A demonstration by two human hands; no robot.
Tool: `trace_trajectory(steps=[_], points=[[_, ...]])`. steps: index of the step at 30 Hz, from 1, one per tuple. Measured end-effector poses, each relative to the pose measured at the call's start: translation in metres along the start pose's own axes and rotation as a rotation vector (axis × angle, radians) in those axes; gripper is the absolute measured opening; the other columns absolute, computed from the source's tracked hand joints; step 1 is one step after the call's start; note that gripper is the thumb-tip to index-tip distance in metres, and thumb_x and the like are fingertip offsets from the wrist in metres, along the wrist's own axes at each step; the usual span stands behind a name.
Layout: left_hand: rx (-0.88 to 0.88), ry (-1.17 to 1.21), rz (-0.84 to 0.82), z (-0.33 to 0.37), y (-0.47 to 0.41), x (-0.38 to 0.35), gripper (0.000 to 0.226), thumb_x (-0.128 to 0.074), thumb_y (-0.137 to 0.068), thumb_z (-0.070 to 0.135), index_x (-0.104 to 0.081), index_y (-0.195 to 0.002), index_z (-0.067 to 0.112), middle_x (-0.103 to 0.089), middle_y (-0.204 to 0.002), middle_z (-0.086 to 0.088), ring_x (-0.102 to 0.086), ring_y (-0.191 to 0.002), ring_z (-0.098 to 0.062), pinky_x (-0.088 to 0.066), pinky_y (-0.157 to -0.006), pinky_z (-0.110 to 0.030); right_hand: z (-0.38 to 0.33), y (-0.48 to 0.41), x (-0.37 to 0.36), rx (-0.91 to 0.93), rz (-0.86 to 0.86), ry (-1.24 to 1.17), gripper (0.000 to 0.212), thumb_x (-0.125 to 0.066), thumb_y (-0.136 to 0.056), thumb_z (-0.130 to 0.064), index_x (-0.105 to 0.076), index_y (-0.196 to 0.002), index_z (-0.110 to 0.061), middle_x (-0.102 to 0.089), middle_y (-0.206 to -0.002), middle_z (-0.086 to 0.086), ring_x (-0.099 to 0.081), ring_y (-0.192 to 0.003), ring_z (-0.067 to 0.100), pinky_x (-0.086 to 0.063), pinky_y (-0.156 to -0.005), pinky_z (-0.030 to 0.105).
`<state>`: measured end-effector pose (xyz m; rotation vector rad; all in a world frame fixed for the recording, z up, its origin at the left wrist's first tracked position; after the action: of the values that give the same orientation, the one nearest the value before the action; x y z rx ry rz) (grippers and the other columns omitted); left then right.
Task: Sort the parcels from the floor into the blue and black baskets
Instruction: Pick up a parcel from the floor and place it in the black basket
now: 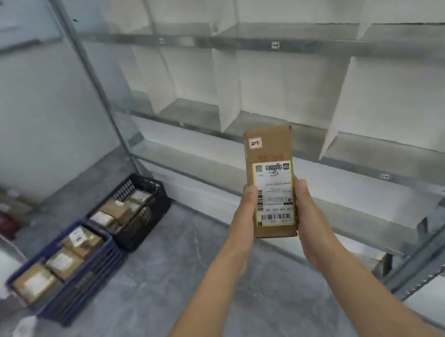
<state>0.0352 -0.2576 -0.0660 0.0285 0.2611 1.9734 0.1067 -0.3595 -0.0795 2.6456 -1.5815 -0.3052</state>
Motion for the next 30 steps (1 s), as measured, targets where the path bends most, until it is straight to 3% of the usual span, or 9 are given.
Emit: trace_trajectory(steps=[3,5,7,8,9,11,13,23,30], points=[[0.037,0.026,0.091,-0.002,-0.007,0.059,0.041,-0.023,-0.112,0.046,-0.061,-0.125,0.038,-0.073,-0.088,0.036,-0.066,-0.085,0.02,-0.045,-0.067,0.0,0.012,-0.029,-0.057,-0.041,-0.083,0.017,0.06,-0.026,-0.102,-0.068,-0.062,-0.14,-0.039,-0.074,-0.13,-0.005,-0.071,-0.121,0.016,-0.048,-0.112,0.054],[0.023,0.026,0.15,0.005,-0.018,0.091,0.04,-0.023,-0.112,0.045,-0.061,-0.125,0.041,-0.074,-0.095,0.033,-0.066,-0.092,0.019,-0.049,-0.085,-0.008,0.021,-0.049,-0.089,-0.064,-0.14,0.029,0.062,-0.027,-0.1,-0.068,-0.063,-0.141,-0.037,-0.074,-0.131,-0.003,-0.071,-0.121,0.017,-0.048,-0.112,0.054],[0.053,0.089,0.217,0.006,-0.03,0.122,0.042,-0.024,-0.113,0.041,-0.062,-0.129,0.036,-0.076,-0.112,0.02,-0.066,-0.104,0.013,-0.044,-0.11,-0.028,0.034,-0.071,-0.117,-0.099,-0.193,0.049,0.059,-0.025,-0.105,-0.066,-0.066,-0.138,-0.038,-0.075,-0.13,-0.003,-0.071,-0.121,0.017,-0.047,-0.113,0.054],[0.061,0.117,0.254,0.005,-0.036,0.137,0.042,-0.025,-0.113,0.04,-0.063,-0.129,0.034,-0.075,-0.115,0.017,-0.066,-0.106,0.011,-0.042,-0.113,-0.03,0.04,-0.083,-0.13,-0.121,-0.211,0.062,0.057,-0.025,-0.106,-0.066,-0.067,-0.135,-0.04,-0.075,-0.128,-0.004,-0.071,-0.12,0.017,-0.046,-0.114,0.055],[0.059,0.111,0.286,0.004,-0.042,0.15,0.039,-0.026,-0.113,0.043,-0.062,-0.125,0.038,-0.075,-0.109,0.023,-0.065,-0.099,0.017,-0.044,-0.11,-0.024,0.045,-0.095,-0.143,-0.137,-0.23,0.074,0.057,-0.024,-0.106,-0.066,-0.067,-0.134,-0.042,-0.076,-0.127,-0.005,-0.071,-0.12,0.017,-0.047,-0.113,0.054],[0.056,0.082,0.325,0.0,-0.059,0.173,0.032,-0.027,-0.111,0.05,-0.058,-0.116,0.047,-0.07,-0.085,0.039,-0.061,-0.081,0.027,-0.047,-0.083,-0.004,0.055,-0.123,-0.167,-0.162,-0.274,0.089,0.058,-0.026,-0.105,-0.069,-0.067,-0.135,-0.043,-0.075,-0.128,-0.007,-0.071,-0.12,0.015,-0.045,-0.115,0.053],[0.078,0.113,0.384,-0.004,-0.077,0.196,0.031,-0.027,-0.111,0.048,-0.057,-0.114,0.046,-0.068,-0.079,0.041,-0.06,-0.078,0.028,-0.044,-0.066,0.002,0.064,-0.153,-0.188,-0.183,-0.318,0.096,0.058,-0.027,-0.104,-0.071,-0.068,-0.134,-0.043,-0.075,-0.129,-0.007,-0.07,-0.122,0.015,-0.044,-0.116,0.052],[0.14,0.14,0.583,0.015,-0.22,0.275,0.031,-0.026,-0.111,0.051,-0.056,-0.105,0.054,-0.065,-0.084,0.037,-0.06,-0.073,0.028,-0.043,-0.071,-0.006,0.088,-0.327,-0.268,-0.313,-0.55,0.127,0.056,-0.026,-0.106,-0.069,-0.067,-0.135,-0.045,-0.075,-0.13,-0.005,-0.071,-0.121,0.017,-0.047,-0.113,0.053],[0.19,0.213,0.671,0.022,-0.287,0.324,0.029,-0.027,-0.11,0.051,-0.055,-0.105,0.055,-0.064,-0.085,0.038,-0.058,-0.071,0.029,-0.042,-0.066,-0.001,0.097,-0.41,-0.319,-0.394,-0.672,0.17,0.059,-0.027,-0.102,-0.073,-0.071,-0.13,-0.044,-0.075,-0.13,-0.004,-0.069,-0.123,0.017,-0.044,-0.117,0.053]])
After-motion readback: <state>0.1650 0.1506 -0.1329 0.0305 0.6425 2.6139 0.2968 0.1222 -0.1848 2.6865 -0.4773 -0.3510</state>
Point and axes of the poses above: each hand's wrist, its own y-axis away from the middle knuckle, its own x-axis out of the back of the hand, z = x × y, the point moved 6 cm from there along -y, towards the middle knuckle
